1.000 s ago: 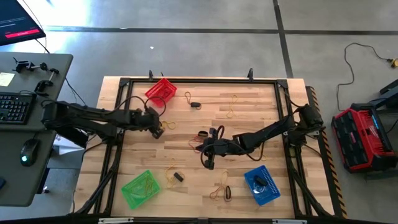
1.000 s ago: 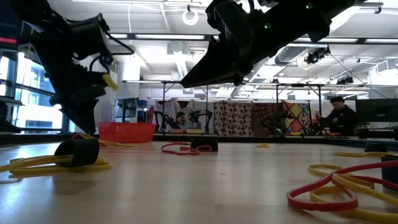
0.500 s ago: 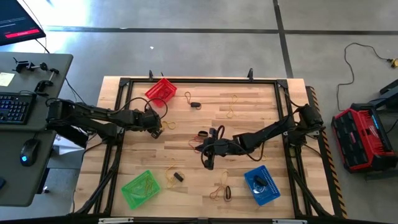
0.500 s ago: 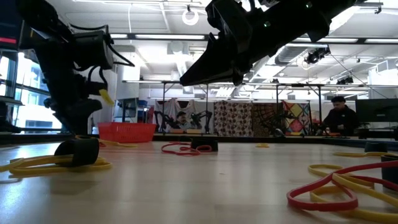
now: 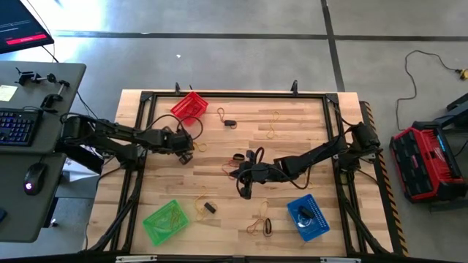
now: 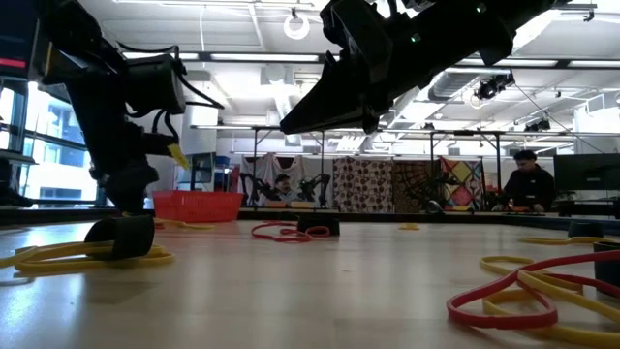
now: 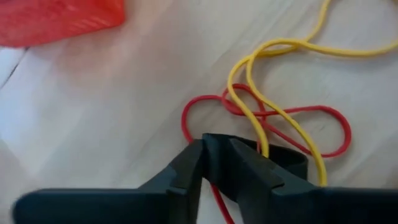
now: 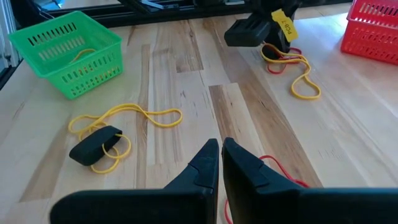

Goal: Sort rubber bands into baskets
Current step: Put the black rubber band into the blue basket

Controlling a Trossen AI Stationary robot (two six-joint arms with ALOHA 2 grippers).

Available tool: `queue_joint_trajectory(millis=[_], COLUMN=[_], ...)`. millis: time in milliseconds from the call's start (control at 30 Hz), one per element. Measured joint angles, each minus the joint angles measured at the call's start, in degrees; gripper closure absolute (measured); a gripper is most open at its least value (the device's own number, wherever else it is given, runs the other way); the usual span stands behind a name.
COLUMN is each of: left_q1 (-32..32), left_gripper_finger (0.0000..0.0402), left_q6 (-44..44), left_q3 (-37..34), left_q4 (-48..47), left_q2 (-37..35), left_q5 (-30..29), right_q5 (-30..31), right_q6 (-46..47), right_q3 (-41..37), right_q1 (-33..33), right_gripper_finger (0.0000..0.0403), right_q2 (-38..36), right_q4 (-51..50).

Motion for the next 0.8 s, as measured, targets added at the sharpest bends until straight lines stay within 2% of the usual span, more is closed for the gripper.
queue_joint_trajectory(millis=[100,167,467,800], left_q1=[-0.7,-1.1,-1.8,-4.1], left_gripper_finger=[0.0380,0.0394,0.0398,0.0398], left_q6=[2.7,3.8,2.5,1.0], left_q3=[-0.2,-0.2,-0.3,-0.3], left_q4=[-0.3,-0.9,-5.2,-5.2], left_q2=[-1.5,-3.1,-12.9,-19.0], left_q5=[-0.3,-0.6,-3.6,-13.2], right_q5=[0.0,0.0,0.0,0.0], right_q6=[0.0,0.0,0.0,0.1], right_q3=[0.0,0.0,0.0,0.0], right_q1=[0.0,0.0,0.0,0.0], right_gripper_finger=[0.0392,0.0392,0.0392,0.0392], right_q2=[0.0,0.0,0.0,0.0], right_q4=[0.0,0.0,0.4,0.7])
